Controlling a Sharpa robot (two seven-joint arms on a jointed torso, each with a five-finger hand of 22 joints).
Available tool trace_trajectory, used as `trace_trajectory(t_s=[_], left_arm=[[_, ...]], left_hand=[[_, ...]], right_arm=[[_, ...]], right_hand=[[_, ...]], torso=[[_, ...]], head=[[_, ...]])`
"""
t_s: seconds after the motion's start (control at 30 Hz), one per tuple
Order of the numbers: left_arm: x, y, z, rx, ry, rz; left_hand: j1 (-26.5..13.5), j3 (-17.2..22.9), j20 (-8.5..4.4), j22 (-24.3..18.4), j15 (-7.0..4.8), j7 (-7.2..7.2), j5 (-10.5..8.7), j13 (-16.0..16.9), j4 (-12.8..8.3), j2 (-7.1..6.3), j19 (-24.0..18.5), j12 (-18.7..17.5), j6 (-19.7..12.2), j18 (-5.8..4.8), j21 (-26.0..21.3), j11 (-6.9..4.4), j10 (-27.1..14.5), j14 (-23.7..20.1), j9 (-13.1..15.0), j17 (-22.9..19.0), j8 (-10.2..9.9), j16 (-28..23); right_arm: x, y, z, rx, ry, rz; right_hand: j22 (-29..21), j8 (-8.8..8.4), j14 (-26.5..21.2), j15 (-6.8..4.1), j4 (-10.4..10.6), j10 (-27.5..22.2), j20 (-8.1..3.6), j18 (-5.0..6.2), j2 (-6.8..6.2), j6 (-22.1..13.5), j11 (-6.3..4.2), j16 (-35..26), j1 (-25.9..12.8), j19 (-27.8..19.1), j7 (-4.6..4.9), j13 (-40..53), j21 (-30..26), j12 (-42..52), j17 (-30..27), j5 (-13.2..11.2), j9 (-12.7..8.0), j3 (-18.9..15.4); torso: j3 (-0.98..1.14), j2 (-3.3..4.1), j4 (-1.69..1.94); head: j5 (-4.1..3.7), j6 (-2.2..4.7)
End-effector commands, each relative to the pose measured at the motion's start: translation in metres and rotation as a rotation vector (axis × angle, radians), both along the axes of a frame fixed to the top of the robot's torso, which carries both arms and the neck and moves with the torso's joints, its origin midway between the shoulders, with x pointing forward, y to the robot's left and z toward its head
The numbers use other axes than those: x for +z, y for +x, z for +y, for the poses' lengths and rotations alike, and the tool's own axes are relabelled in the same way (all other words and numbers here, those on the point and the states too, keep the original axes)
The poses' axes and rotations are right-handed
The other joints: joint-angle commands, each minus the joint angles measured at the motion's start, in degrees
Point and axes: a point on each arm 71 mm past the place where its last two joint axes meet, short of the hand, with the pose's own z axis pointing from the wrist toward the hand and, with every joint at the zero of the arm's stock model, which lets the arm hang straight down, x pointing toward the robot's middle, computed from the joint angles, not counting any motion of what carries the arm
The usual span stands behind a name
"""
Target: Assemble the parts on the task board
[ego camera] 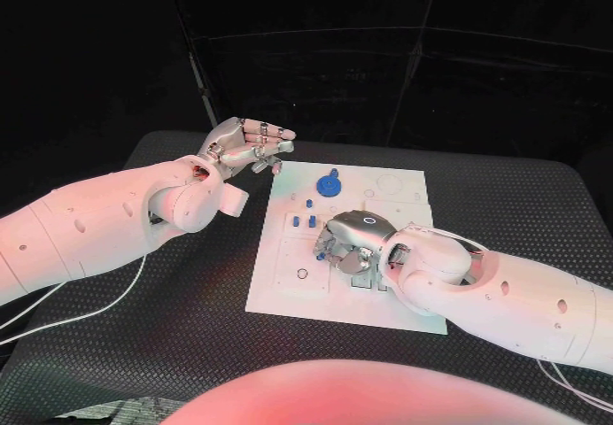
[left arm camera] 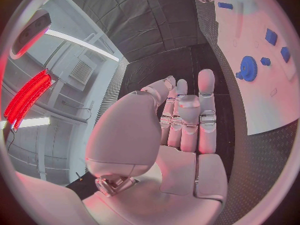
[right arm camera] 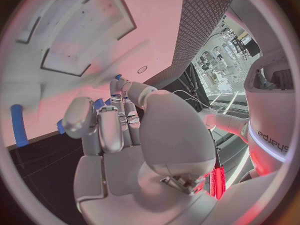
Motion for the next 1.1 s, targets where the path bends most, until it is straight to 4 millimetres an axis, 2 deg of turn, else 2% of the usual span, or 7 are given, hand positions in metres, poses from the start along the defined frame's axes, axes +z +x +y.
trace_trajectory(t_s=[0.03, 0.7, 0.77, 0.9, 0.97, 1.1], left_arm=[[0.001, 0.0, -0.002, -0.011, -0.009, 0.0], [0.001, 0.0, -0.003, -0.014, -0.009, 0.004], [0.001, 0.0, -0.003, -0.014, -0.009, 0.004], [0.001, 0.0, -0.003, -0.016, -0.009, 0.006], [0.001, 0.0, -0.003, -0.017, -0.009, 0.006], [0.001, 0.0, -0.002, -0.017, -0.008, 0.008]], left_hand=[[0.1, -0.1, 0.12, -0.1, 0.2, -0.02, 0.17, 0.1, -0.2, 0.35, -0.2, 0.2, -0.4, 1.05, -0.3, 0.08, -0.3, -0.4, -0.1, 0.0, -0.2, -0.3], [0.0, -0.3, 0.16, -0.1, 0.24, -0.01, 0.17, 0.1, -0.2, 0.36, -0.2, 0.3, -0.5, 1.05, -0.4, 0.12, -0.6, -0.4, -0.1, -0.1, -0.2, -0.3], [0.0, -0.3, 0.16, -0.1, 0.24, -0.01, 0.17, 0.1, -0.2, 0.36, -0.2, 0.3, -0.5, 1.05, -0.4, 0.12, -0.6, -0.4, -0.1, -0.1, -0.2, -0.3], [0.0, -0.3, 0.16, -0.1, 0.24, -0.01, 0.17, 0.1, -0.2, 0.36, -0.2, 0.3, -0.5, 1.05, -0.4, 0.12, -0.6, -0.4, -0.1, -0.1, -0.2, -0.3], [0.0, -0.3, 0.16, -0.1, 0.24, -0.01, 0.17, 0.1, -0.2, 0.36, -0.2, 0.3, -0.5, 1.05, -0.4, 0.12, -0.6, -0.4, -0.1, -0.1, -0.2, -0.3], [0.0, -0.3, 0.16, -0.1, 0.24, -0.01, 0.17, 0.1, -0.2, 0.36, -0.2, 0.3, -0.5, 1.05, -0.4, 0.12, -0.6, -0.4, -0.1, -0.1, -0.2, -0.3]], right_arm=[[0.0, 0.0, 0.002, 0.0, -0.018, -0.006], [-0.012, -0.003, 0.008, 0.0, -0.096, 0.014], [-0.012, -0.003, 0.008, -0.001, -0.092, 0.013], [-0.01, -0.002, 0.006, -0.01, -0.069, -0.002], [-0.007, -0.002, 0.003, -0.016, -0.041, -0.02], [-0.002, -0.004, -0.003, -0.02, 0.012, -0.046]], right_hand=[[0.0, -0.12, 2.2, -0.24, 0.0, 0.1, 0.07, -0.89, 0.19, 0.3, 0.18, 0.3, -0.6, 0.2, 0.3, 0.0, 0.4, -0.4, 0.0, 0.0, 0.1, 0.1], [-0.4, -0.37, 2.0, -0.03, 0.1, -0.8, 0.27, -0.81, -0.8, -1.2, 0.44, 0.1, -2.5, -0.2, 0.5, -0.1, 0.1, -1.4, -0.5, 0.6, -0.1, -1.1], [-0.6, -0.5, 2.0, 0.17, 0.1, -1.5, 0.39, -0.8, -0.9, -2.2, 0.69, 0.0, -2.7, -0.3, 0.79, -0.3, 0.0, -1.9, -0.7, 0.8, -0.2, -1.2], [-3.2, -0.56, 1.6, 1.04, 0.0, -5.8, 1.0, -0.36, -1.67, -6.4, 1.74, -0.7, -3.4, -1.6, 1.43, -0.7, -1.4, -3.8, -2.0, 1.1, -0.4, -1.1], [-5.5, -0.51, 1.1, 1.28, -0.2, -8.3, 1.36, 0.07, -2.24, -8.7, 2.07, -1.7, -3.6, -2.7, 1.21, -0.7, -2.6, -4.4, -3.5, 1.5, -0.3, -1.2], [-6.6, -0.43, 0.9, 1.34, -0.4, -9.4, 1.5, 0.26, -2.66, -9.4, 2.17, -2.2, -3.7, -3.2, 1.07, -0.6, -3.3, -4.3, -4.2, 1.8, -0.2, -1.4]], torso=[[-0.02, 0.02, -0.01], [0.01, -0.04, -0.01], [0.01, -0.06, -0.01], [0.0, -0.04, -0.01], [0.01, -0.05, 0.02], [0.07, 0.0, -0.01]], head=[[0.08, 0.0], [0.05, -0.18], [0.04, -0.18], [0.01, -0.11], [0.01, -0.08], [0.09, 0.0]])
